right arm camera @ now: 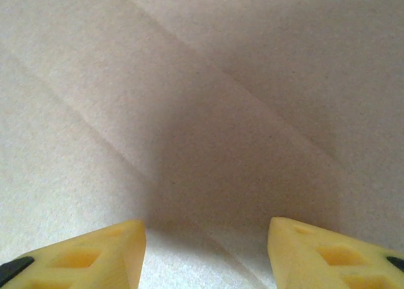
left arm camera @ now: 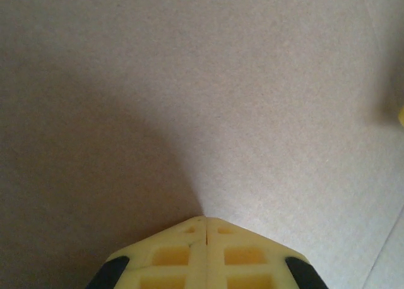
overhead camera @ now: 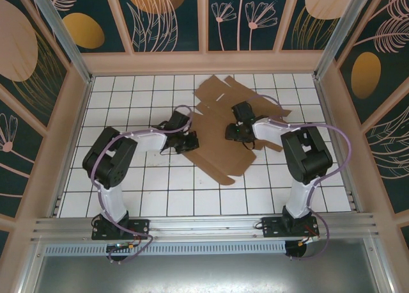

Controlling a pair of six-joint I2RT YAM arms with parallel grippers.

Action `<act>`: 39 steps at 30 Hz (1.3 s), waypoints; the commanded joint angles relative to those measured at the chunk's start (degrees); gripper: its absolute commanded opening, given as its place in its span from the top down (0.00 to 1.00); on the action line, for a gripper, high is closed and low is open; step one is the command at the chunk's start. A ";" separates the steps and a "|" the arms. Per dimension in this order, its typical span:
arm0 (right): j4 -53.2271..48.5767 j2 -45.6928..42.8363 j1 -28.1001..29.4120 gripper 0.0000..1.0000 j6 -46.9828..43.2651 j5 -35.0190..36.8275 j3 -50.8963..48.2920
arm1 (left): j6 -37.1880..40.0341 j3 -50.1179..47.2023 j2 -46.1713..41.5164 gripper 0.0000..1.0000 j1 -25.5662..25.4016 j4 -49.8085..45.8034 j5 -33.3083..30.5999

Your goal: Fold the paper box

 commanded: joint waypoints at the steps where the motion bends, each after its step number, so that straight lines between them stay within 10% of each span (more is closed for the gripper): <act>1: 0.35 5.65 4.61 0.45 4.26 -8.22 1.30 | 0.81 -0.67 -4.89 1.00 0.00 -2.21 -4.32; 9: 10.22 5.02 10.88 0.49 12.76 -16.50 6.02 | 3.34 1.85 -10.39 1.00 1.04 -5.99 -9.02; 21: 8.52 -16.90 -6.82 0.34 6.53 -14.49 -3.20 | 7.86 14.09 1.00 1.00 2.42 -10.54 -7.31; 39: -10.15 8.19 -5.13 0.38 -14.67 -8.89 16.87 | 4.17 12.59 8.71 1.00 8.11 -8.27 -4.57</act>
